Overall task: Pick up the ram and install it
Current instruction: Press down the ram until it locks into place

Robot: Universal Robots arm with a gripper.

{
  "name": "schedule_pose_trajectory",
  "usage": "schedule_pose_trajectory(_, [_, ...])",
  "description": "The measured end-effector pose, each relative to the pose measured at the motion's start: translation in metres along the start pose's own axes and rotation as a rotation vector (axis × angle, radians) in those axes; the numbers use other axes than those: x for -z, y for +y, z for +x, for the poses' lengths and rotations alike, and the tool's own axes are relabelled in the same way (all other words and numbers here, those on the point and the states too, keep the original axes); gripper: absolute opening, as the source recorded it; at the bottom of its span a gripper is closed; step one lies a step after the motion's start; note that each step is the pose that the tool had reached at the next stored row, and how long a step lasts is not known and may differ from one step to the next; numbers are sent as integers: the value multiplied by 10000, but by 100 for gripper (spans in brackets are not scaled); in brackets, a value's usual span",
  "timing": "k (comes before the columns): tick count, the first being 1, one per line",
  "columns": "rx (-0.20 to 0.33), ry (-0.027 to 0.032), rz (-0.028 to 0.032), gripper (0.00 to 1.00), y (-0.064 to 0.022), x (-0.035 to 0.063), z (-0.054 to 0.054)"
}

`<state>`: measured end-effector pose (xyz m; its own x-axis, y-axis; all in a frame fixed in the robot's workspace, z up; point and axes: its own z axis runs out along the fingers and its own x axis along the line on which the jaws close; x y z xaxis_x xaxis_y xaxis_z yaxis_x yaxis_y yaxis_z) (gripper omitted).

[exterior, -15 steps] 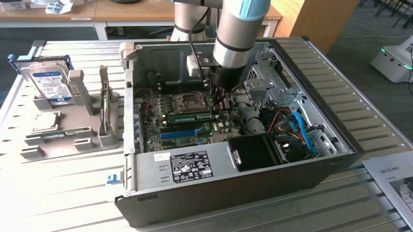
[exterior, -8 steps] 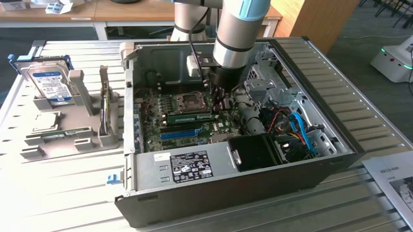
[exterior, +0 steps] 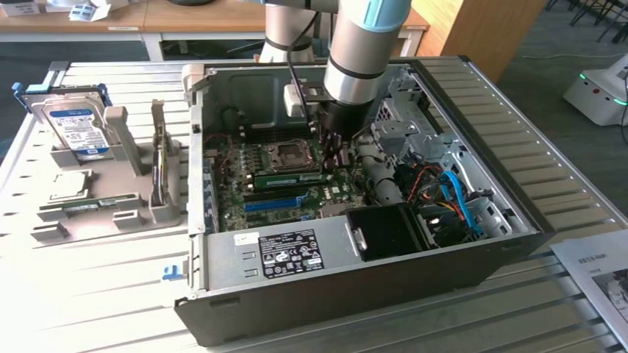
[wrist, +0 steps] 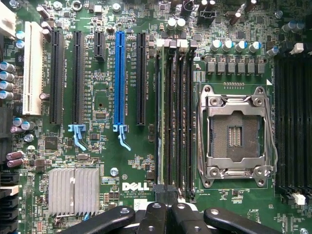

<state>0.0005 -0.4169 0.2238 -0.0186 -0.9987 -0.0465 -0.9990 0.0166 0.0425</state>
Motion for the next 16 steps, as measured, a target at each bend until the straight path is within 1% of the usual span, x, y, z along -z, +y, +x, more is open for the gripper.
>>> schedule_pose_trajectory(2, [-1, 10, -2, 10, 1, 18, 1])
schedule_pose_trajectory(16, [-1, 10, -3, 10, 7, 167, -6])
